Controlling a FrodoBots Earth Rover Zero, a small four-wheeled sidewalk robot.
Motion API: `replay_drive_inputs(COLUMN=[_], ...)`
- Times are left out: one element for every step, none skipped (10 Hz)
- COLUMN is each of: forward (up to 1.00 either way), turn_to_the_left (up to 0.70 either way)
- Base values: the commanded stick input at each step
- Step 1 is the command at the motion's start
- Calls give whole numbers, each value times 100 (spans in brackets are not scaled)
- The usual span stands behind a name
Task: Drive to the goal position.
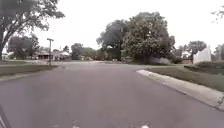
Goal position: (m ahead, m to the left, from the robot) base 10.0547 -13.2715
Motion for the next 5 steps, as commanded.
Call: replay_drive_inputs(forward=[70, 70, 70, 70, 70], turn_to_the_left=[0, 0, 0, 0, 0])
